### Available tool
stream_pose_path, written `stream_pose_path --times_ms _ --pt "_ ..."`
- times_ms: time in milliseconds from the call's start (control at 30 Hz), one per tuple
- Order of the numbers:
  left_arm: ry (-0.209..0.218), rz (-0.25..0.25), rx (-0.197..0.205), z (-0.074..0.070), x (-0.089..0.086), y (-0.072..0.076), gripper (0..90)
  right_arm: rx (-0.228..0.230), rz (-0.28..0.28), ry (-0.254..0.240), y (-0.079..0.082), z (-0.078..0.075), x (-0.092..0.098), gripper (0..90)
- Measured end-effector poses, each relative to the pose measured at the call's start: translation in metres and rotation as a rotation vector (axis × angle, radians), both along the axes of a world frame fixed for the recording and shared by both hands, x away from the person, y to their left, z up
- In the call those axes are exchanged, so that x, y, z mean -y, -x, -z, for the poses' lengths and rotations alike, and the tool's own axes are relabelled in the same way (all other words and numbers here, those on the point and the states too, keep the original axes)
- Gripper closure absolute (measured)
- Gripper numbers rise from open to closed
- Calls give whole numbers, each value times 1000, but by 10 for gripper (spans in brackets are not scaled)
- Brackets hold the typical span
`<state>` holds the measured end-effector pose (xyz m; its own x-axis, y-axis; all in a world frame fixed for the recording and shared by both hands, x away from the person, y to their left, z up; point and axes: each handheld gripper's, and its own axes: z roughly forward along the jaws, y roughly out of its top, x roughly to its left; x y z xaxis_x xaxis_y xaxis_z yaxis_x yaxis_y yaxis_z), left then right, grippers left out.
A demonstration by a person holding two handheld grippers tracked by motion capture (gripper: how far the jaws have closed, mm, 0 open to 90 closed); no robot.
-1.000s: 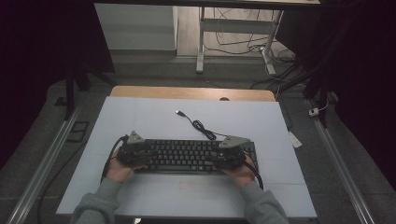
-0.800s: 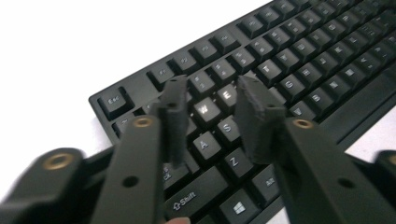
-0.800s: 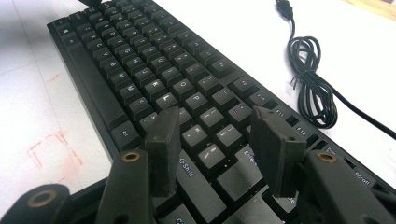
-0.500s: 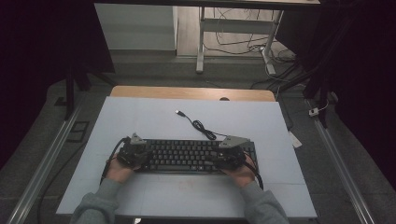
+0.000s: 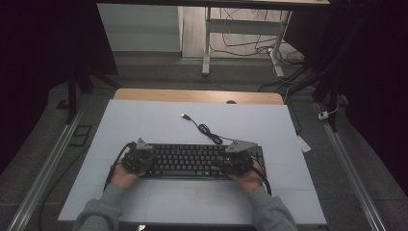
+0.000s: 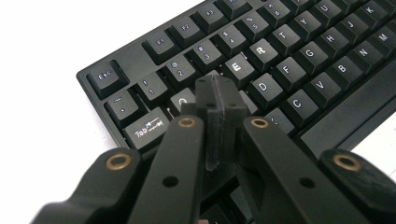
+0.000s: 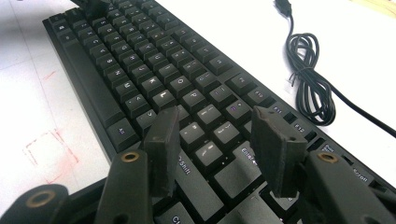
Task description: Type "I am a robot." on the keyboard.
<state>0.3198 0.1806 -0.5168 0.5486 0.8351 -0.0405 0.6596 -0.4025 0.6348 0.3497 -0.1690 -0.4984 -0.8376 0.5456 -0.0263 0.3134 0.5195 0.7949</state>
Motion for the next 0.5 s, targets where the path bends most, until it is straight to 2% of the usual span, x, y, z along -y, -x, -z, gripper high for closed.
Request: stream_pose_path --times_ms 100,267,367,500 --pt "-11 3 -6 2 1 0 886 -2 0 -1 0 0 0 525" --pt "-5 0 1 2 1 0 886 0 0 2 0 0 0 525" --pt "24 5 24 -1 0 1 881 -3 0 0 0 0 0 524" --pt "75 -6 69 -9 -4 4 755 -1 2 1 0 0 0 524"
